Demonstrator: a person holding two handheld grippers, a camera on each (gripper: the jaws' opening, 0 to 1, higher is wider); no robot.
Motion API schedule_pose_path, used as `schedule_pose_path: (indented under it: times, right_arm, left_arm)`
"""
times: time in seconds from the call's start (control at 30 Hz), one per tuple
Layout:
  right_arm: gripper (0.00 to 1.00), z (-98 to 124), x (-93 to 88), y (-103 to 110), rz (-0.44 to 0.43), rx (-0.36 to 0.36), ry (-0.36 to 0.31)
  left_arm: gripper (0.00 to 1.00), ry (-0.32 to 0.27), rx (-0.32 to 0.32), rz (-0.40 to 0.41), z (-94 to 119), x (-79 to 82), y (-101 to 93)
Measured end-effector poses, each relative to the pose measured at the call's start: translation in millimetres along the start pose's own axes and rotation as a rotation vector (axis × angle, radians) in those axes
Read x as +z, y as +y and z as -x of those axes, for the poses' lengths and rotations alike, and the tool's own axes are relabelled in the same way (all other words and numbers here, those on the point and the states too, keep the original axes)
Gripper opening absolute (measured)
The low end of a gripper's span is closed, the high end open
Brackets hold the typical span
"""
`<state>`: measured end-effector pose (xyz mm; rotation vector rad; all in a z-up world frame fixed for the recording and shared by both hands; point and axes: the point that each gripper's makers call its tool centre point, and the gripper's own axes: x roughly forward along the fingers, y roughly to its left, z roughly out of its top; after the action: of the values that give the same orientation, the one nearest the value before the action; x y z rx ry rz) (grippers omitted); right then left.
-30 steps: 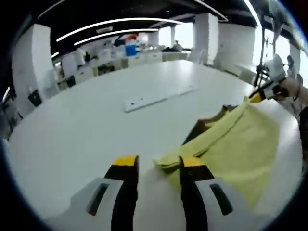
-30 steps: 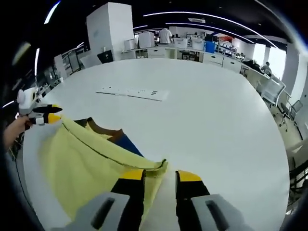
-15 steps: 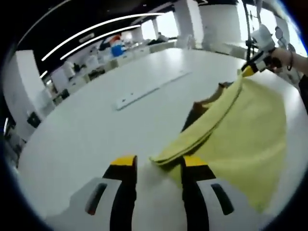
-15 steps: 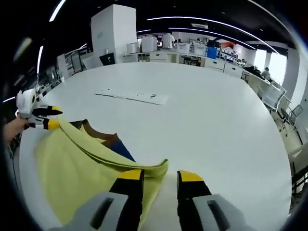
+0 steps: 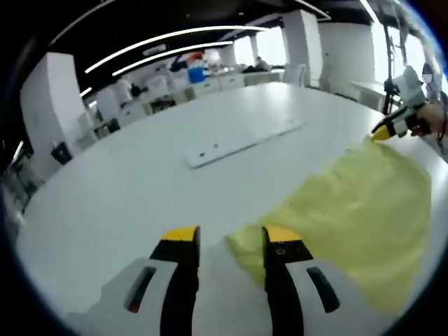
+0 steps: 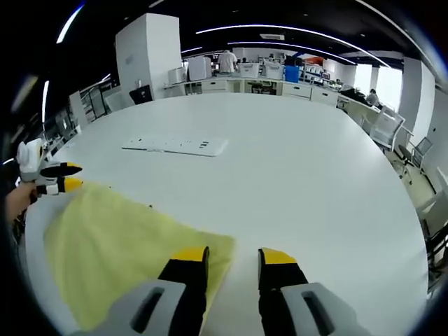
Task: Fold the garment on the visible template until the final outline fits inside the template.
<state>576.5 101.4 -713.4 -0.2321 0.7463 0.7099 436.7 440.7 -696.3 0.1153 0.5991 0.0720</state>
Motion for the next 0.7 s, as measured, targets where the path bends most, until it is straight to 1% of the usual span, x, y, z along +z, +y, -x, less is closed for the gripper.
schedule_pose_path:
  times: [0.13, 0.23, 0.33, 0.4, 0.47, 0.53, 0.7]
  right_arm:
    - [0.27, 5.2, -1.2, 1.1, -0.021, 0.010, 0.009]
    - [0.29, 12.2, -2.5, 5.7, -0.028, 0.030, 0.020]
    - [0.34, 19.6, -2.4, 11.7, -0.041, 0.055, 0.027]
    - [0.38, 25.5, -2.3, 17.6, -0.049, 0.078, 0.031]
    - [0.40, 32.2, -2.6, 23.9, -0.059, 0.103, 0.036]
    - [0.42, 39.4, -3.1, 29.7, -0.063, 0.123, 0.039]
    - [0.45, 56.2, -6.1, 41.1, -0.033, 0.149, 0.055]
  left_arm:
    - [0.36, 0.004, 0.002, 0.059, 9.1, -2.0, 2.5]
    - [0.38, 0.002, -0.007, 0.085, 17.0, -2.3, 2.3]
    - [0.42, 0.005, -0.013, 0.109, 28.6, -2.7, 2.5]
    - [0.45, 0.015, -0.007, 0.101, 35.7, -4.6, 2.1]
    - [0.47, 0.008, -0.017, 0.075, 44.5, -4.8, -0.4]
    - [0.50, 0.010, -0.024, 0.074, 53.2, -6.5, -1.7]
    - [0.56, 0.009, -0.053, 0.069, 72.1, -10.0, -8.8]
